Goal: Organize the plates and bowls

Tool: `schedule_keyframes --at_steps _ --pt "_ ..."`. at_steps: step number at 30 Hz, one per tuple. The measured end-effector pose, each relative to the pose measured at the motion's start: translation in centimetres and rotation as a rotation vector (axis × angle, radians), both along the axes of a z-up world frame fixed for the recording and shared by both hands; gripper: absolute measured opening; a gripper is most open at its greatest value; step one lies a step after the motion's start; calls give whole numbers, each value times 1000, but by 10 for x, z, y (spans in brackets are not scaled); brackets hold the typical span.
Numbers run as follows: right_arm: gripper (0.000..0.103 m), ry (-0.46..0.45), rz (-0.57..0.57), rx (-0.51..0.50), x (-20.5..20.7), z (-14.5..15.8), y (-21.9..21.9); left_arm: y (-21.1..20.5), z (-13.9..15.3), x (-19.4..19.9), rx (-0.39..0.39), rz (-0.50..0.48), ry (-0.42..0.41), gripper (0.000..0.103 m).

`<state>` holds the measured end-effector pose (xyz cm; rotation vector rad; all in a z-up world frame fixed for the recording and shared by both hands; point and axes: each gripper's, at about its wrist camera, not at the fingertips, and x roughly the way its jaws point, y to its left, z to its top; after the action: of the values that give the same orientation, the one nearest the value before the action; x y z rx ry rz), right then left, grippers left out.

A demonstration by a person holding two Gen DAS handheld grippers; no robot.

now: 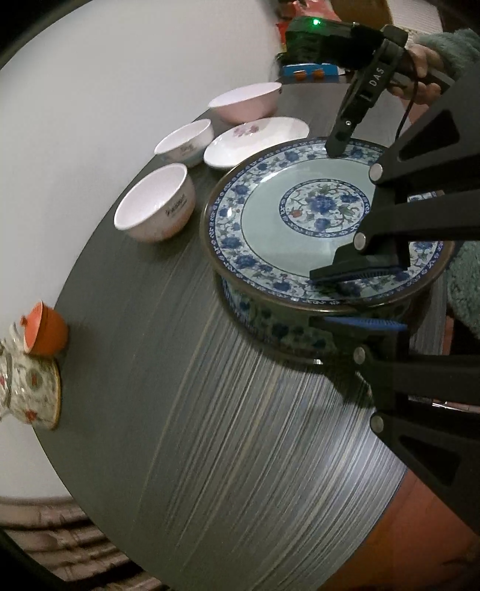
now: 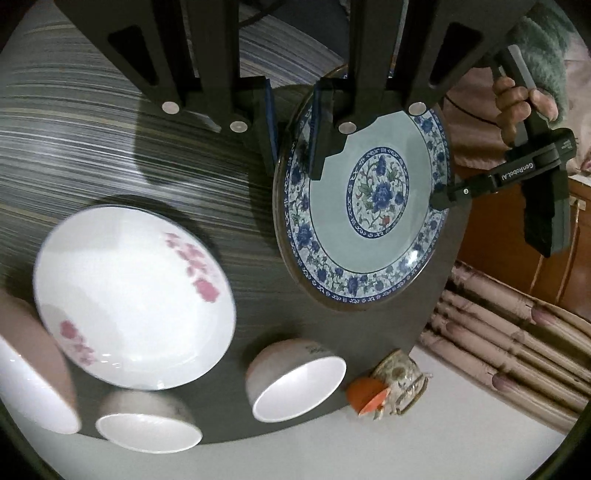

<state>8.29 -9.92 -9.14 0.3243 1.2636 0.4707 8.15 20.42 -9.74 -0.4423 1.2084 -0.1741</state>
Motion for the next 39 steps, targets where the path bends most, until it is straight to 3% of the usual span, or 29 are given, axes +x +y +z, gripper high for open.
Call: schedule_keyframes --at_steps 17,32,39 --pt "17 39 22 -32 10 -19 23 15 -26 7 -23 51 37 18" --pt "26 25 55 -194 9 -14 51 15 -33 8 24 65 45 20" --pt "44 26 68 -261 9 -12 66 7 -37 9 53 48 43 22"
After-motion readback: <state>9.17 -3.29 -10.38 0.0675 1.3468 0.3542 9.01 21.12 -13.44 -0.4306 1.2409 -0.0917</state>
